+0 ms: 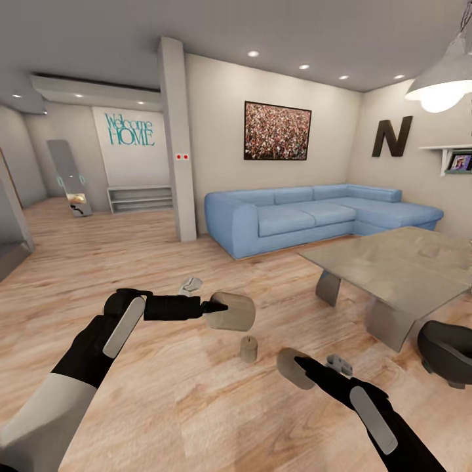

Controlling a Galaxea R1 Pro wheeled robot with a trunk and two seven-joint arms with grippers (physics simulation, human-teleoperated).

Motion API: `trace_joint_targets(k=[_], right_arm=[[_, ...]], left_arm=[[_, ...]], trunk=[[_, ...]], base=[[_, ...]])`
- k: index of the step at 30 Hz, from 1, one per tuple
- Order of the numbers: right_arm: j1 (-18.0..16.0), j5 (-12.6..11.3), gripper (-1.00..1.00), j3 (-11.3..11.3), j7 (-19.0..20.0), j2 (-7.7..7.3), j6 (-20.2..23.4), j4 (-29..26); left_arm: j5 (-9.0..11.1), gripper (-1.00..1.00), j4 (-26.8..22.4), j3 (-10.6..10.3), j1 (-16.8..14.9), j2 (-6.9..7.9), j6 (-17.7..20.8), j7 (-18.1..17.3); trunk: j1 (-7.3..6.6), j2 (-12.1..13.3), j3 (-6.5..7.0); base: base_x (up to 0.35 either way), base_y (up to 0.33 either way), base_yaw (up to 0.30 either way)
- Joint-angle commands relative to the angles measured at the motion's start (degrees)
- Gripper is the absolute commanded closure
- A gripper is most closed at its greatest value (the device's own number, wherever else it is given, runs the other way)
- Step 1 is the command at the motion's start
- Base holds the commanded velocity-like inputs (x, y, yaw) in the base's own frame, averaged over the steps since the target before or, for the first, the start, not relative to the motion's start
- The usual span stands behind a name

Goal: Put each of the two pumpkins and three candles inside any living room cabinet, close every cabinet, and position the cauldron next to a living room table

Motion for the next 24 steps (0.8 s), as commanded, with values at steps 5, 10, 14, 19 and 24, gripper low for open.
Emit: trace_joint_targets(k=[5, 10, 14, 19, 24], right_arm=[[0.0, -0.1, 1.0, 0.1, 0.0, -0.03, 0.1, 0.0], [0.0, 0.0, 1.0, 0.1, 0.0, -0.03, 0.1, 0.0], [0.0, -0.1, 1.0, 0.1, 0.0, -0.06, 0.1, 0.0], [0.0, 0.0, 1.0, 0.1, 0.0, -0.07, 0.2, 0.0], [0.0, 0.0, 1.0, 0.1, 0.0, -0.08, 0.2, 0.0]], left_arm=[[-0.3, 1.0, 0.2, 0.0, 0.0, 0.03, 0.1, -0.3], [-0.3, 1.0, 0.2, 0.0, 0.0, 0.03, 0.1, -0.3], [-0.3, 1.0, 0.2, 0.0, 0.0, 0.03, 0.1, -0.3], [-0.3, 1.0, 0.2, 0.0, 0.0, 0.03, 0.1, -0.3], [-0.3, 1.0, 0.2, 0.0, 0.0, 0.03, 0.1, -0.3]], trunk=[[-0.01, 0.0, 0.14], [-0.01, 0.0, 0.36], [-0.01, 0.0, 0.41], [-0.01, 0.0, 0.41], [-0.01, 0.0, 0.55]], base=[[-0.023, 0.006, -0.159], [-0.185, 0.088, -0.197], [-0.259, 0.133, -0.07], [-0.28, 0.145, -0.005], [-0.28, 0.145, -0.085]])
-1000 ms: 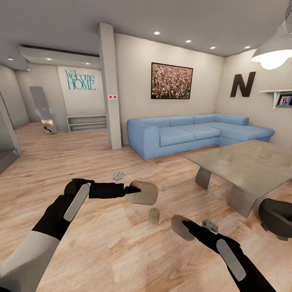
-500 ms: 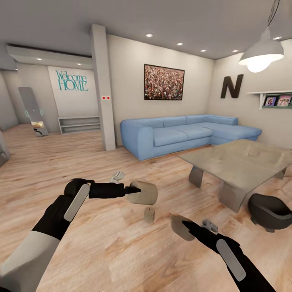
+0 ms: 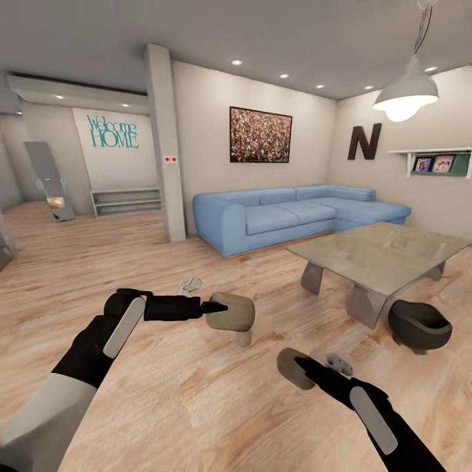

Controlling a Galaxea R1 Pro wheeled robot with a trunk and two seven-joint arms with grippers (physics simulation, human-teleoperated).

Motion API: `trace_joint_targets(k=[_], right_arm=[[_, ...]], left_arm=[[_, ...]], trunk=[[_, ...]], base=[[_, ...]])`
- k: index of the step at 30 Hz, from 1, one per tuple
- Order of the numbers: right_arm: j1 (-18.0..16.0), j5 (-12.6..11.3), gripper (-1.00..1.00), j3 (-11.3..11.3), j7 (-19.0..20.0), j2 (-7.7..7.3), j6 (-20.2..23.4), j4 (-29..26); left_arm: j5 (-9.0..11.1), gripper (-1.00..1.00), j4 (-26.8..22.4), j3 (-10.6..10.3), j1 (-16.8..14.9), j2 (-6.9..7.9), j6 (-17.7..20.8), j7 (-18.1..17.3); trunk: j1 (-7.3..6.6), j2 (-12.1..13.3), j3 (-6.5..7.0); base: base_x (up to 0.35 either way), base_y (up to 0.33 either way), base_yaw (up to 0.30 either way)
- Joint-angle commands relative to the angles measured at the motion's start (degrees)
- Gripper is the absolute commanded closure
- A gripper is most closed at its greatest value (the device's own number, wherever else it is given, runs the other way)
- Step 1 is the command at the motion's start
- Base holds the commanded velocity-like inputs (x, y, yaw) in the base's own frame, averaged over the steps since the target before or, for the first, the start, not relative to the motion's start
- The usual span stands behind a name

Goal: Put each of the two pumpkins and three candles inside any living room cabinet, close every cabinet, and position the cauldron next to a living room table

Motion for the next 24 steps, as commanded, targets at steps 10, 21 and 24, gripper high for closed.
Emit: trace_joint_targets(k=[10, 21, 24], right_arm=[[0.0, -0.2, 1.0, 0.1, 0.0, -0.04, 0.1, 0.0], [0.0, -0.3, 1.0, 0.1, 0.1, -0.03, 0.1, 0.0], [0.0, -0.3, 1.0, 0.1, 0.1, -0.04, 0.1, 0.0]], left_arm=[[0.1, 1.0, 0.0, 0.0, 0.0, 0.04, 0.1, -0.3], [0.1, 1.0, -0.3, -0.1, 0.0, 0.04, 0.1, -0.5], [0.1, 1.0, -0.3, -0.1, 0.0, 0.04, 0.1, -0.5]], trunk=[[-0.04, 0.0, 0.55], [-0.04, 0.0, 1.26], [-0.12, 0.0, 2.11]], base=[[-0.226, 0.094, -0.202], [-0.093, 0.016, -0.219], [-0.006, 0.001, -0.22]])
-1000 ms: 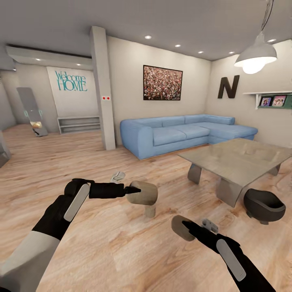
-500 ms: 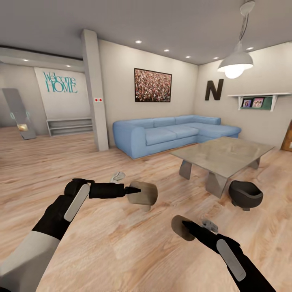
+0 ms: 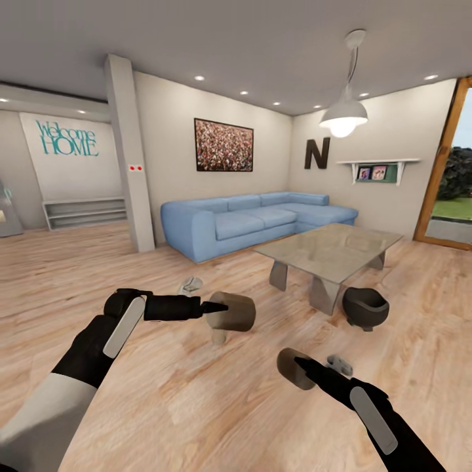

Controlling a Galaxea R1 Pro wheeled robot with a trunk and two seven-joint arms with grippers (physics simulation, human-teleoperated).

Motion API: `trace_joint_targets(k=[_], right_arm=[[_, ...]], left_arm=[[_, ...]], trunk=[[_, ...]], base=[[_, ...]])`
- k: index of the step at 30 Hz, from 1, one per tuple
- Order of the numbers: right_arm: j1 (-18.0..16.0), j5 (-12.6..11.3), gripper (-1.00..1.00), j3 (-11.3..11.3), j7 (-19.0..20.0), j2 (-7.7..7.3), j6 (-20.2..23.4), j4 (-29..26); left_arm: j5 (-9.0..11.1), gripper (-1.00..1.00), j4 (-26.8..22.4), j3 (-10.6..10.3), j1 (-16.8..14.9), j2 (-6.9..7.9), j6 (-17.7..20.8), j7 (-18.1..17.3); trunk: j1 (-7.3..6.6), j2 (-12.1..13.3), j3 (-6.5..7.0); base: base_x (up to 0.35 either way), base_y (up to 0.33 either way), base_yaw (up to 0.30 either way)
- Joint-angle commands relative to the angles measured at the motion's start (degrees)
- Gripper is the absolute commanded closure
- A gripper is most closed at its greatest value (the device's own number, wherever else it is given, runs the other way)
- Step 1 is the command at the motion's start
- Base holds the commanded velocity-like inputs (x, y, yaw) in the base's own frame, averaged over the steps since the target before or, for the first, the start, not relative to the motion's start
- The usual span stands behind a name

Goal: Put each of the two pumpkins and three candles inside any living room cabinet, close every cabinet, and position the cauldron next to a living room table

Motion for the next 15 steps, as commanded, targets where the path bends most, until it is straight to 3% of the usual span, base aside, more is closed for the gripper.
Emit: trace_joint_targets(k=[1, 11, 15], right_arm=[[0.0, -0.2, 1.0, 0.1, 0.0, -0.04, 0.1, 0.0], [0.0, -0.2, 1.0, 0.1, 0.0, -0.04, 0.1, 0.1], [0.0, -0.2, 1.0, 0.0, 0.0, -0.04, 0.1, 0.1]], left_arm=[[0.0, 1.0, -0.1, 0.0, 0.0, 0.04, 0.2, -0.3], [-0.1, 1.0, -0.1, 0.0, 0.0, 0.04, 0.2, -0.4], [-0.1, 1.0, -0.1, 0.0, 0.0, 0.04, 0.2, -0.4]], trunk=[[-0.04, 0.0, 0.23], [-0.29, 0.1, 3.08], [-0.4, 0.2, 4.08]], base=[[-0.003, 0.0, -0.22], [-0.001, 0.0, -0.217], [0.0, 0.0, -0.099]])
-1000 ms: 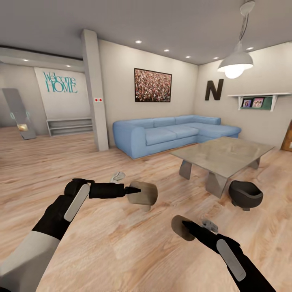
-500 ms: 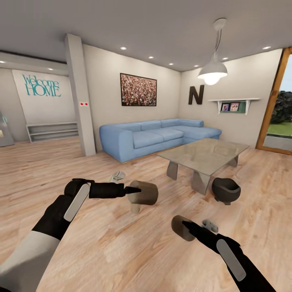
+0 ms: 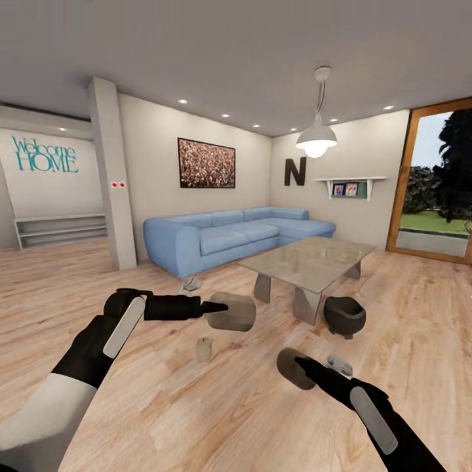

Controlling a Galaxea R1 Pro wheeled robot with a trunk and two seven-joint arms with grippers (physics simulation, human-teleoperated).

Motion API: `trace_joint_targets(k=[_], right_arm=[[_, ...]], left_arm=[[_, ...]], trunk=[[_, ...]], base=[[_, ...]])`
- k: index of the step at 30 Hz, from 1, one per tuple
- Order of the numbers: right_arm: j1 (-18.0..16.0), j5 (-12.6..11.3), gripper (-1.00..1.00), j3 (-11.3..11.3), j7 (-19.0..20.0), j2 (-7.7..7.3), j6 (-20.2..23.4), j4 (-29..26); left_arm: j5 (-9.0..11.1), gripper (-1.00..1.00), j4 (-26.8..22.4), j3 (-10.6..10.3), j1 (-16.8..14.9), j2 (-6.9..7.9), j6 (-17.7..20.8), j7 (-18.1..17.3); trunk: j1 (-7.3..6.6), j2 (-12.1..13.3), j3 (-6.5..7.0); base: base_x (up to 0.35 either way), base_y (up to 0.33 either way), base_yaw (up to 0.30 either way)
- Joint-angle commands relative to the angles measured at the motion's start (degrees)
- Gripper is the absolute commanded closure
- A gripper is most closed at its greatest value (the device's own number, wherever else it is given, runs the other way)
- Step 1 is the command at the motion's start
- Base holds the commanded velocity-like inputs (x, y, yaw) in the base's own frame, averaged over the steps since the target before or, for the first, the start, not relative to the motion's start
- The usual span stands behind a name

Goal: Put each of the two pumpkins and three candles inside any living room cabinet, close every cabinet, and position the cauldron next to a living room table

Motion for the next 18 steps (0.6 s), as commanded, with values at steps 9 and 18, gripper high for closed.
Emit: trace_joint_targets(k=[9, 18], right_arm=[[0.0, -0.1, 1.0, -1.5, 0.0, -0.04, 0.3, 0.1], [0.0, -0.1, 1.0, -2.0, 0.0, -0.04, 0.4, 0.3]], left_arm=[[-0.2, 1.0, -0.1, 0.0, 0.0, 0.03, 0.1, -0.3], [-0.2, 1.0, -0.2, 0.0, 0.0, 0.03, 0.1, -0.3]], trunk=[[-0.24, 0.1, 1.51], [-0.47, 0.2, 2.68]], base=[[-0.036, 0.0, -0.013], [-0.092, 0.0, -0.001]])
